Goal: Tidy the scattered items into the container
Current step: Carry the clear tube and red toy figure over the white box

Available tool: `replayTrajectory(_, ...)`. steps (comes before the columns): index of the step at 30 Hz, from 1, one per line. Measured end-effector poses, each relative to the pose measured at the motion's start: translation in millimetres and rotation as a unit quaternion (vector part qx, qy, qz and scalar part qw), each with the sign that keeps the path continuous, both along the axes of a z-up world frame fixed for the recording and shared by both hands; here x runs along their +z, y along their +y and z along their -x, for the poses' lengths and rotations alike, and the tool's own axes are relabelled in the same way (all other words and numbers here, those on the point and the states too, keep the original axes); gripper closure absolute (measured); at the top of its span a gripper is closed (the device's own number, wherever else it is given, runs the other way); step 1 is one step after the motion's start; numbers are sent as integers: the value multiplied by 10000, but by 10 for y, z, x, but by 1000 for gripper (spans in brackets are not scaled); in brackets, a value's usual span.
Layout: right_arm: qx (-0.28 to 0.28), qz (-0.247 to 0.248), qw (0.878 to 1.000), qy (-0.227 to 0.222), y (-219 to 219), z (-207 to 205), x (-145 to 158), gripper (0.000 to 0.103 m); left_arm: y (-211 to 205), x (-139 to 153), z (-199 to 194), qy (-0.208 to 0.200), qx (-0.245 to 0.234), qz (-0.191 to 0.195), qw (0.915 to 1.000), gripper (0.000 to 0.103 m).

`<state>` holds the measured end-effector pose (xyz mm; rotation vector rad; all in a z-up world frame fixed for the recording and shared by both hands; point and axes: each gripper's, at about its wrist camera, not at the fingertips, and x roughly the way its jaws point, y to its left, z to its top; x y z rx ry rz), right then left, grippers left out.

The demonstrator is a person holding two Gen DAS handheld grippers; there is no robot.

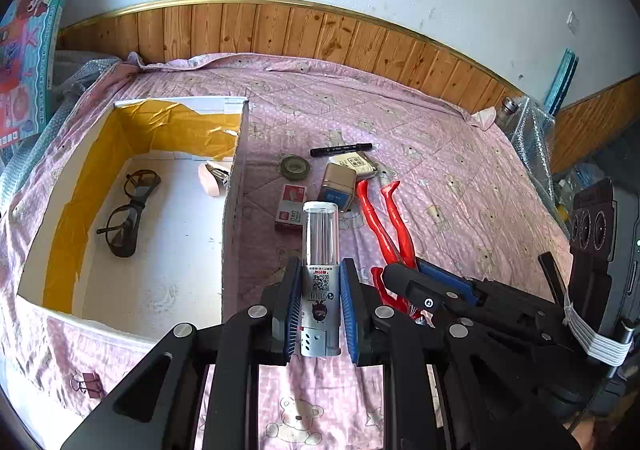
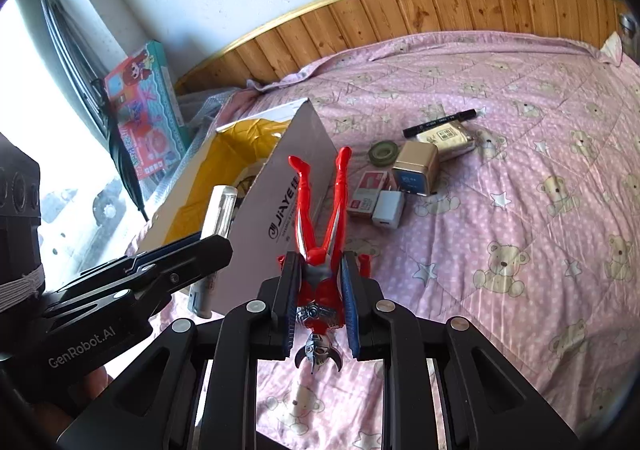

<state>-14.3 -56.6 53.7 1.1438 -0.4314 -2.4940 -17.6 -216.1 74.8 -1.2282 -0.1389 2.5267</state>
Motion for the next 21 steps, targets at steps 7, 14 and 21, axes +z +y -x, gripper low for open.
replayTrajectory(7, 195, -48, 9997, 130, -188, -55, 136, 82, -185, 126, -81, 194, 173, 2, 9997, 83)
replayTrajectory(14, 383, -99, 9990, 187, -367, -69, 221, 82, -424, 165, -98, 242, 419, -45, 9988, 83)
replayTrajectory(21, 592, -182, 9976, 299, -557, -59, 326, 82, -616, 199, -72, 286, 613, -75, 9977, 83)
